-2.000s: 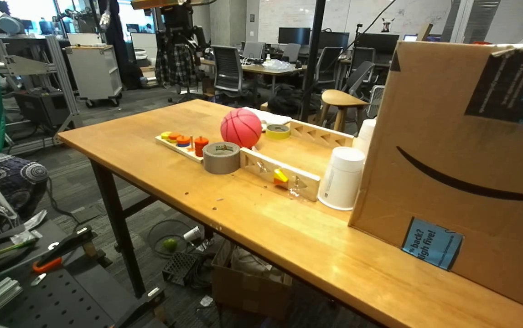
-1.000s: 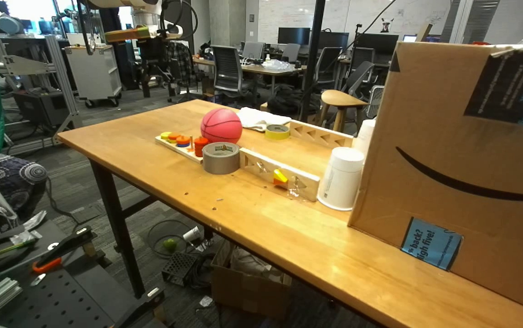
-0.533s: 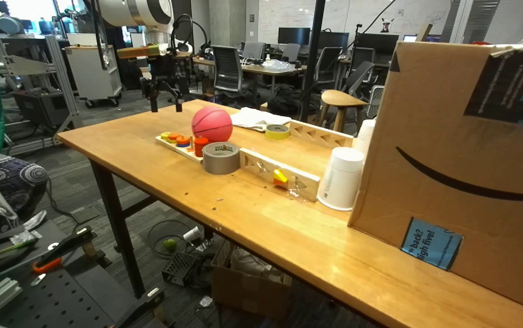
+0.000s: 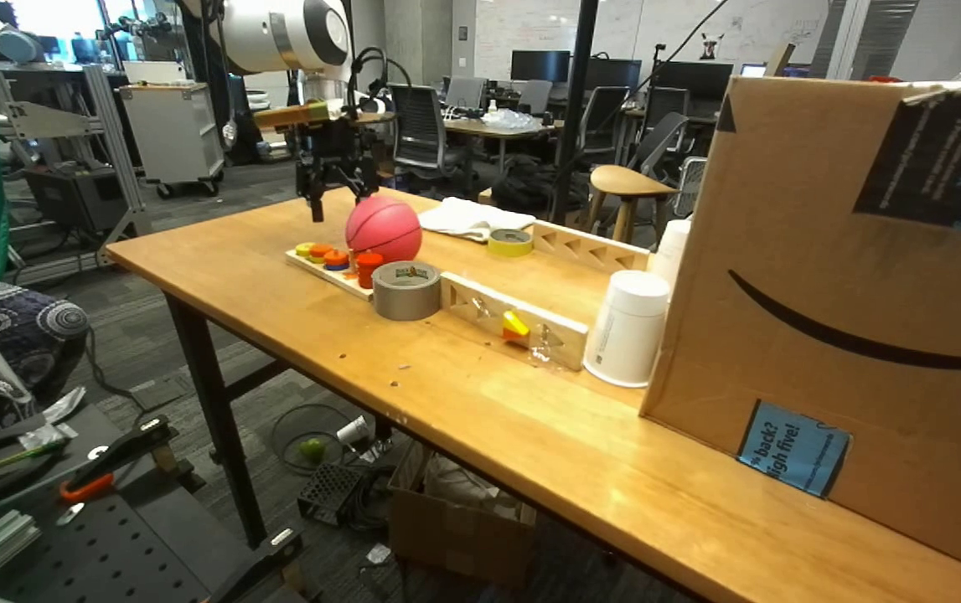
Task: Move the ball to the right
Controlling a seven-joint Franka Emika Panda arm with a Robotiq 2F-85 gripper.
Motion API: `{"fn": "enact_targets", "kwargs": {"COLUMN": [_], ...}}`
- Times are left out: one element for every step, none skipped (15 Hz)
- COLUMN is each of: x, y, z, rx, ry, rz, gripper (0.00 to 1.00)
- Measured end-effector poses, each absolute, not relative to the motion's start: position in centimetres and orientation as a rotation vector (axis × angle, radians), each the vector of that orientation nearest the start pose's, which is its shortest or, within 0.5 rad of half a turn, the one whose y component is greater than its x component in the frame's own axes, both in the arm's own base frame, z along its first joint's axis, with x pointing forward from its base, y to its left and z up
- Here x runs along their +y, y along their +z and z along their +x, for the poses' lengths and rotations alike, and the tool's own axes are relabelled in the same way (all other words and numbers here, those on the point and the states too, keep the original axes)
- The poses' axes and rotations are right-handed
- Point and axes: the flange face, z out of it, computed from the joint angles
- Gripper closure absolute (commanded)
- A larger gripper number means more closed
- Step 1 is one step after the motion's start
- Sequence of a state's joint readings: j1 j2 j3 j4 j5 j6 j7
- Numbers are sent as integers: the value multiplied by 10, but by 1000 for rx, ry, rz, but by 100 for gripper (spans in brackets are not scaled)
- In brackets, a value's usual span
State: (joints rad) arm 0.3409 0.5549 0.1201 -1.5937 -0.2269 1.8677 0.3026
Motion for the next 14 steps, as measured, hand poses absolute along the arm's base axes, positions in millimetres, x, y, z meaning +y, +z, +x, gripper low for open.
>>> {"fn": "enact_targets", "kwargs": {"x": [256,239,223,207,194,184,181,181,186,193,204,218,230,243], "y": [304,320,340,363,388,413,433,447,454,454,448,439,427,414], "z": [612,623,633,641,646,649,649,647,644,641,636,629,621,612], "rx": [-404,-390,-370,-346,-322,-301,-293,-293,-303,-324,-352,-386,-416,-445], "ry": [307,263,212,152,85,15,-40,-81,-102,-105,-86,-50,-9,36], "rz": [-3379,-3436,-3493,-3545,-3590,-3623,-3639,-3640,-3633,-3625,-3608,-3583,-3559,-3531], "gripper": [0,0,0,0,0,0,0,0,0,0,0,0,0,0]}}
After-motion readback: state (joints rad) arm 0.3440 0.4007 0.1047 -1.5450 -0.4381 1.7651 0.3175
